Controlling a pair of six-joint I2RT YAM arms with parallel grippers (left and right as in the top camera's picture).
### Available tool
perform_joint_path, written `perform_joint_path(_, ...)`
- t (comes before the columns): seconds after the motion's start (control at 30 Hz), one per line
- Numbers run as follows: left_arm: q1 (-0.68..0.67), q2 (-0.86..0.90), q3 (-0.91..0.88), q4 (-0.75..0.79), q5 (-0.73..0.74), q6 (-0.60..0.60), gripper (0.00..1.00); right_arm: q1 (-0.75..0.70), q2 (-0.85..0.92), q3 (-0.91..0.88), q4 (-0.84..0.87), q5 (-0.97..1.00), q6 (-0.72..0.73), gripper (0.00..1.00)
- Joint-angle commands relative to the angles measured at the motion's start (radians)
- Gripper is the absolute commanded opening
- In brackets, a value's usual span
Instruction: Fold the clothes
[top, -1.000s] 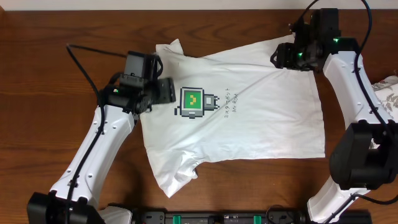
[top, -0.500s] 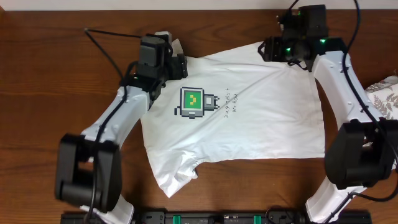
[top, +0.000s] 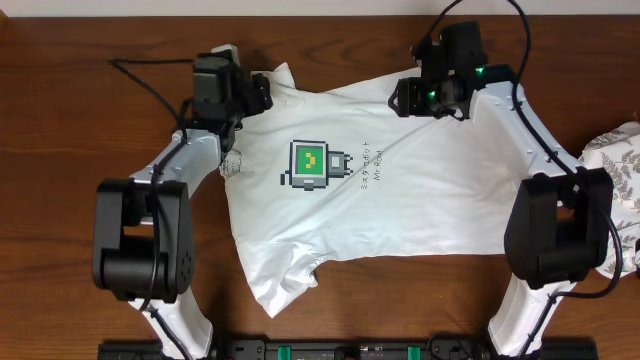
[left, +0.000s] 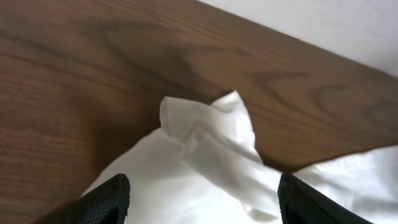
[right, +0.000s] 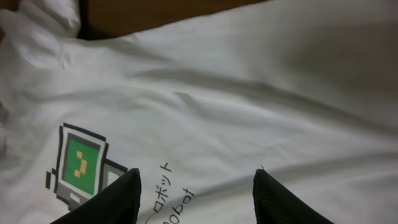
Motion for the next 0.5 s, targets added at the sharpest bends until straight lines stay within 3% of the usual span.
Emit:
perform_joint_path(0.0,0.000,0.025,0.005,0.031,0.048,-0.060,0.77,0.004,0.007,-0.003,-0.001,0.009,0.010,0.56)
perform_joint_path(0.33,-0.001,0.098,0.005,0.111,0.103,-0.194,0.71,0.005,0.007,-0.003,-0.028,0.009,0.010,0.56)
perform_joint_path(0.47,-0.003,0.123,0.005,0.138,0.130,-0.194,0.70,0.005,0.007,-0.003,-0.035,0.009,0.010,0.56)
